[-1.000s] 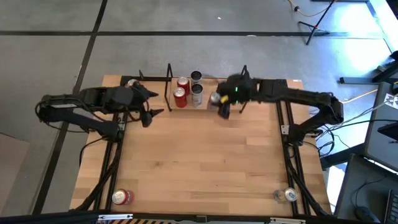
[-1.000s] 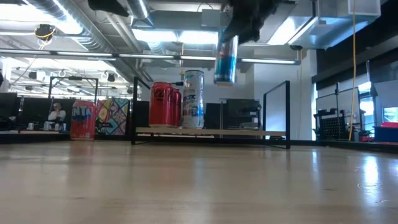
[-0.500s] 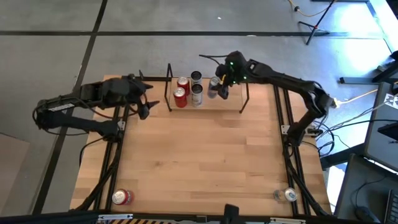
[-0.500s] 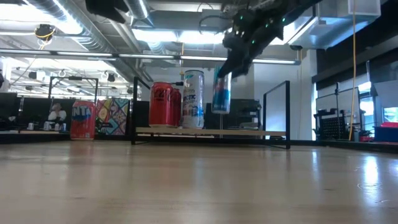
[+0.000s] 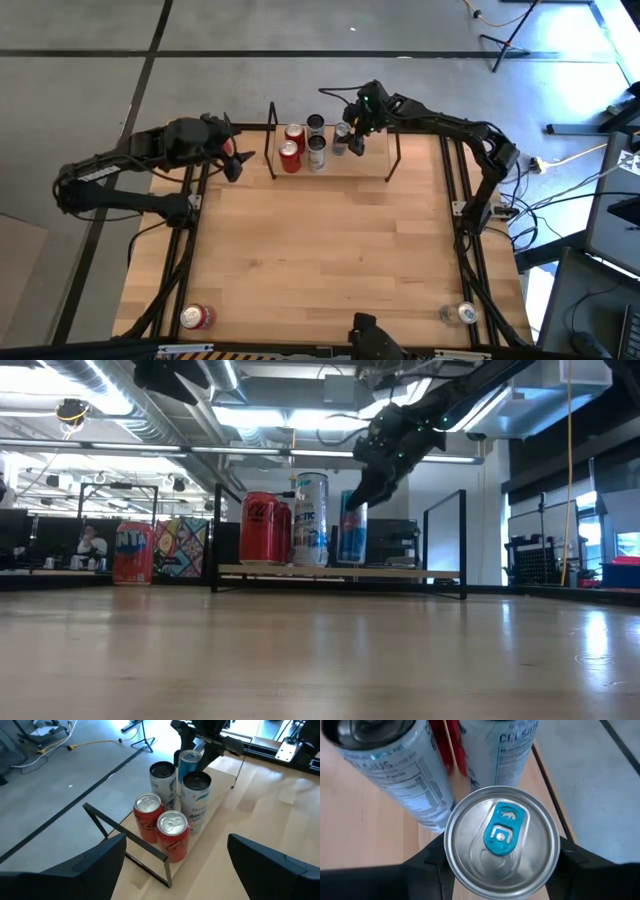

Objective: Place canned beverage on shelf
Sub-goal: Put the top blue soda can on the shelf

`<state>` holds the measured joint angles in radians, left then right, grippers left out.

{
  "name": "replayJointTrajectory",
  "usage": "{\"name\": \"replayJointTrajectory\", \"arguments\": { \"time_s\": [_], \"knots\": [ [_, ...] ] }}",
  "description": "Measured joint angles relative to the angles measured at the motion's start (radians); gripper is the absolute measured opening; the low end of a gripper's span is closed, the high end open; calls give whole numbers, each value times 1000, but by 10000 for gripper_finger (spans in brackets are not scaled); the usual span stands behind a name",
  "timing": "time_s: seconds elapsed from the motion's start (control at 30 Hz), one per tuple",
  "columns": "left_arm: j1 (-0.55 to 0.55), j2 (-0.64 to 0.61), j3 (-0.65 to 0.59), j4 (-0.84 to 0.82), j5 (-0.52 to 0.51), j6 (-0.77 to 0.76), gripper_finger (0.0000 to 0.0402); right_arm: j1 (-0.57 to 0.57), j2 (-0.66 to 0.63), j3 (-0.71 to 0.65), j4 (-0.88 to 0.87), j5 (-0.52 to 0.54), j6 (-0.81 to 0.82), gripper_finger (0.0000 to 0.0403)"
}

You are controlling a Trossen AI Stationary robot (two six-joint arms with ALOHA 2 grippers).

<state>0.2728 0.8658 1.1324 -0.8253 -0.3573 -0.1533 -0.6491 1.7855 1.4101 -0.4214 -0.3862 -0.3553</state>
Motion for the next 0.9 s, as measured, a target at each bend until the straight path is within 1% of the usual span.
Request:
{"name": "replayJointTrajectory", "arguments": {
  "time_s": [0.17, 0.27, 0.4, 0.5, 0.67, 0.8, 0.9],
  "knots": [
    [18, 15, 0, -4, -3, -1, 345, 0, 6, 0, 4, 0, 7, 216],
    [20, 22, 0, 0, -5, -1, 345, 1, 14, 0, 11, 0, 7, 232],
    [20, 24, 0, 0, -4, 2, 345, 2, 15, 0, 12, 23, 10, 263],
    [20, 24, 0, 0, 18, 3, 345, 2, 15, 1, 16, 24, 33, 290],
    [20, 24, 0, 0, 25, 6, 345, 2, 13, 2, 14, 32, 37, 329],
    [20, 24, 0, 3, 25, 6, 345, 2, -36, 2, 8, 38, 33, 350],
    [20, 24, 0, 4, 25, 6, 345, 1, -96, 2, 8, 39, 32, 355]
  ]
}}
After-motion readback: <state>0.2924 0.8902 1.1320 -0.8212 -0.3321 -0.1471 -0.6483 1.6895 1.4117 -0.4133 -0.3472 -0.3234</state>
